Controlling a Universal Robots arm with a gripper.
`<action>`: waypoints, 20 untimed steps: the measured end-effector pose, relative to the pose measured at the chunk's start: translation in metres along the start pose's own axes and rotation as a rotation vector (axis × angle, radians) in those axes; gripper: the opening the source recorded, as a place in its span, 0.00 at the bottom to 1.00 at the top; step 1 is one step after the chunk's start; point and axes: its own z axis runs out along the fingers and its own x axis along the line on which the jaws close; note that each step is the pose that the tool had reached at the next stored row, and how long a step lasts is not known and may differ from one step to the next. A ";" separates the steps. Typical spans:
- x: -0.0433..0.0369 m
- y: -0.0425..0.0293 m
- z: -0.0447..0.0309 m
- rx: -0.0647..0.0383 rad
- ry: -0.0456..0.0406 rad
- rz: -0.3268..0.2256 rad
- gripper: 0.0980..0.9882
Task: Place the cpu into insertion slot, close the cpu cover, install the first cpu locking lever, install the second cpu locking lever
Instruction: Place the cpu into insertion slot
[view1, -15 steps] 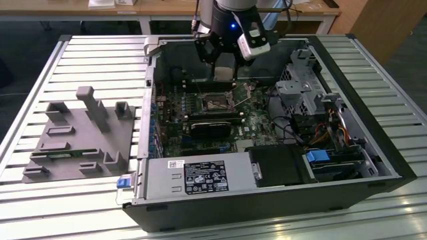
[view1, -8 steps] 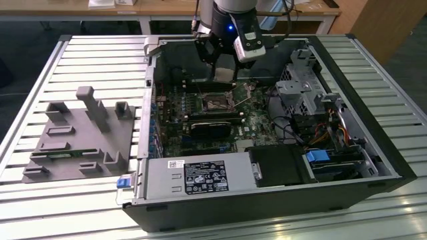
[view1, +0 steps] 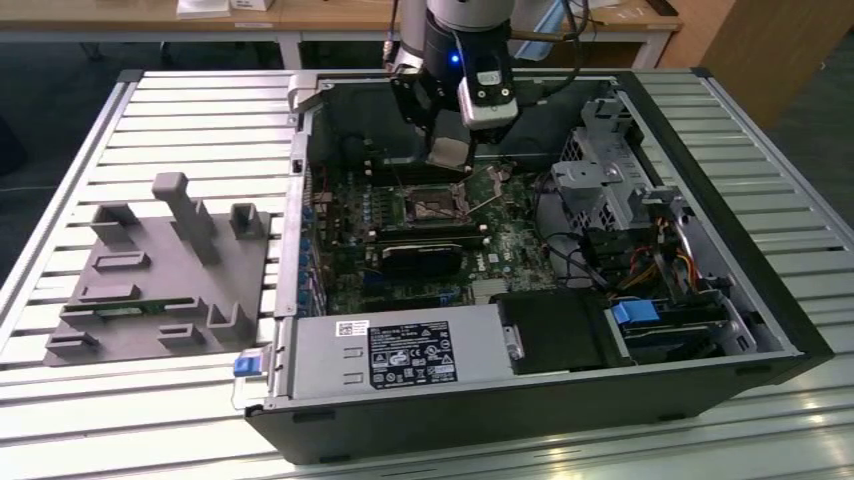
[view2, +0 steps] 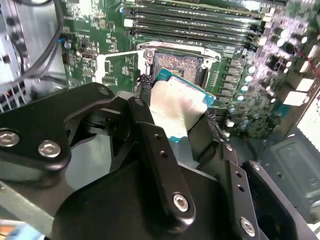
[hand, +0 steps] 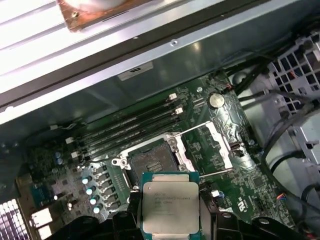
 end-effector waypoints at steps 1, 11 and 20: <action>0.0000 0.0000 0.0003 0.000 -0.0018 0.019 0.50; -0.0001 -0.0004 0.0038 -0.004 -0.0179 0.200 0.50; -0.0002 -0.0011 0.0121 -0.007 -0.0325 0.362 0.50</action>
